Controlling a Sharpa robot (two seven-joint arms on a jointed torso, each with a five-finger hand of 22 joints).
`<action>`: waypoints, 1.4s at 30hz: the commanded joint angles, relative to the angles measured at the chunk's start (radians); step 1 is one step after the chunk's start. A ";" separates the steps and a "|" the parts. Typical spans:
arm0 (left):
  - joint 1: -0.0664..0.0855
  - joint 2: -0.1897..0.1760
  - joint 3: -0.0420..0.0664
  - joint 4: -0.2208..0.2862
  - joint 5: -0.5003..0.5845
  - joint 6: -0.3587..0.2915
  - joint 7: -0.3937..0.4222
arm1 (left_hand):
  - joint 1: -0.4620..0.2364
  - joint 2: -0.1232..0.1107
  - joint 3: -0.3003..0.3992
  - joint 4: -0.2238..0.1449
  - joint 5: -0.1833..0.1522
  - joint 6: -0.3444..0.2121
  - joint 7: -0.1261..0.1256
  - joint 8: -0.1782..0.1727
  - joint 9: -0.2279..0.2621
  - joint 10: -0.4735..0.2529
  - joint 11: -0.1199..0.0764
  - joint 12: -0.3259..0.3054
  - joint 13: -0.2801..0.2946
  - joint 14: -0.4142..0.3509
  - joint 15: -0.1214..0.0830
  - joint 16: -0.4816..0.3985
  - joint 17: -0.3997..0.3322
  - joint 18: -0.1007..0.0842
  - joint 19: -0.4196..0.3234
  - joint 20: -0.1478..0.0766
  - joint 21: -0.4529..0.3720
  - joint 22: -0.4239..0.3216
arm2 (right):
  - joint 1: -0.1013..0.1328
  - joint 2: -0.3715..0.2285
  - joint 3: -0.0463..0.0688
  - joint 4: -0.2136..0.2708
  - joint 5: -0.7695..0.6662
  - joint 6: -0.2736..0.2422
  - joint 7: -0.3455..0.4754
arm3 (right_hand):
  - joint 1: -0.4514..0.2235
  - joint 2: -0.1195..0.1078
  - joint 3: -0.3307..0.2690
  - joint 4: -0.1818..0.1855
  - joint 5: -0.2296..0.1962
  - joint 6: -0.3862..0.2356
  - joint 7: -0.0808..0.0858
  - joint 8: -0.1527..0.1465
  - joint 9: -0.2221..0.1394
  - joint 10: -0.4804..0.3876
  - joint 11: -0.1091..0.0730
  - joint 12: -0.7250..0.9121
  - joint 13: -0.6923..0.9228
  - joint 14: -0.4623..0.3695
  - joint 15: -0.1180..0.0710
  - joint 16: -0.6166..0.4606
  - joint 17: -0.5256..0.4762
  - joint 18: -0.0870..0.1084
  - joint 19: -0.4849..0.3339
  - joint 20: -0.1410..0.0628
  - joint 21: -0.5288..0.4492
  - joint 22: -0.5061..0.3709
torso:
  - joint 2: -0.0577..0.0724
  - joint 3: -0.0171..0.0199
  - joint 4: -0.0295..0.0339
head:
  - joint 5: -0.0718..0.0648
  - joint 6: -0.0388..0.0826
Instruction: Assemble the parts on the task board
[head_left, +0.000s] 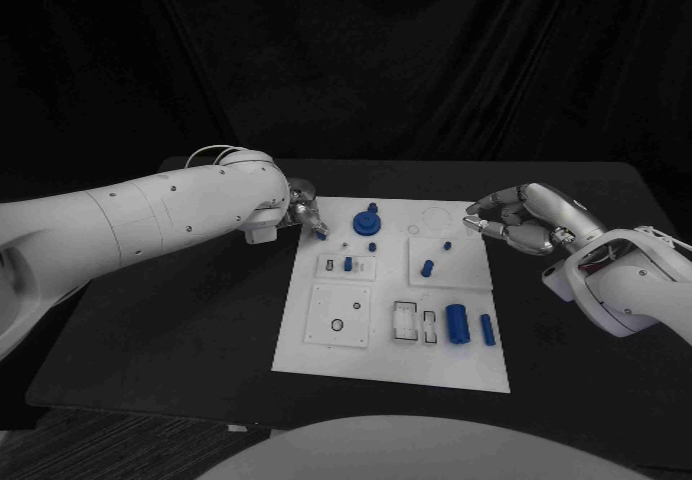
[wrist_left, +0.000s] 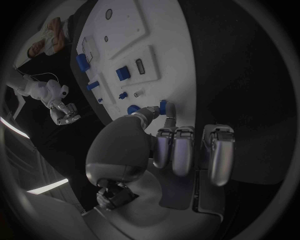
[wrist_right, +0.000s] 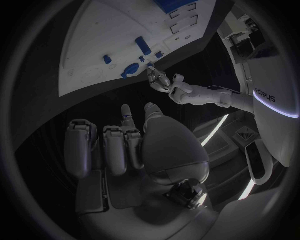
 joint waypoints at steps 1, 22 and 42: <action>-0.002 -0.005 0.001 0.007 0.001 -0.011 0.021 | -0.011 -0.020 0.057 -0.021 0.018 -0.003 -0.007 0.007 0.009 0.106 0.003 0.004 0.263 0.104 0.000 0.007 0.264 -0.006 0.103 0.002 0.004 0.263 | -0.003 -0.001 0.000 0.000 -0.002 0.001 -0.008 | 0.011 0.002 -0.001 -0.006 0.008 0.009 -0.001 0.001 -0.001 0.105 0.005 0.002 0.263 0.094 0.008 -0.004 0.216 -0.004 0.044 0.007 -0.006 0.217 | 0.000 0.0001 0.0000 | -0.001 0.000; 0.004 -0.134 0.001 0.186 0.001 -0.084 0.031 | -0.054 -0.043 0.126 -0.043 0.006 0.004 -0.007 0.018 0.022 0.106 0.002 0.004 0.263 0.104 -0.001 0.007 0.264 -0.006 0.103 0.002 0.004 0.263 | -0.004 -0.006 0.000 0.000 -0.002 0.001 -0.013 | 0.021 0.003 0.002 -0.009 0.022 0.009 0.000 0.000 -0.003 0.105 0.005 0.002 0.263 0.094 0.008 -0.005 0.214 -0.004 0.044 0.008 -0.008 0.217 | -0.001 0.0001 0.0001 | -0.002 0.000; 0.006 -0.209 0.000 0.335 0.002 -0.053 -0.032 | -0.080 -0.043 0.143 -0.039 -0.018 0.004 -0.008 0.018 0.023 0.106 0.001 0.004 0.263 0.104 -0.002 0.007 0.264 -0.006 0.103 0.001 0.004 0.263 | -0.011 0.000 0.000 -0.008 -0.002 -0.005 -0.007 | 0.028 0.001 0.004 -0.011 0.040 0.011 0.001 0.000 -0.004 0.105 0.006 0.002 0.263 0.094 0.009 -0.006 0.213 -0.004 0.043 0.008 -0.008 0.217 | 0.000 -0.0003 -0.0006 | 0.003 0.000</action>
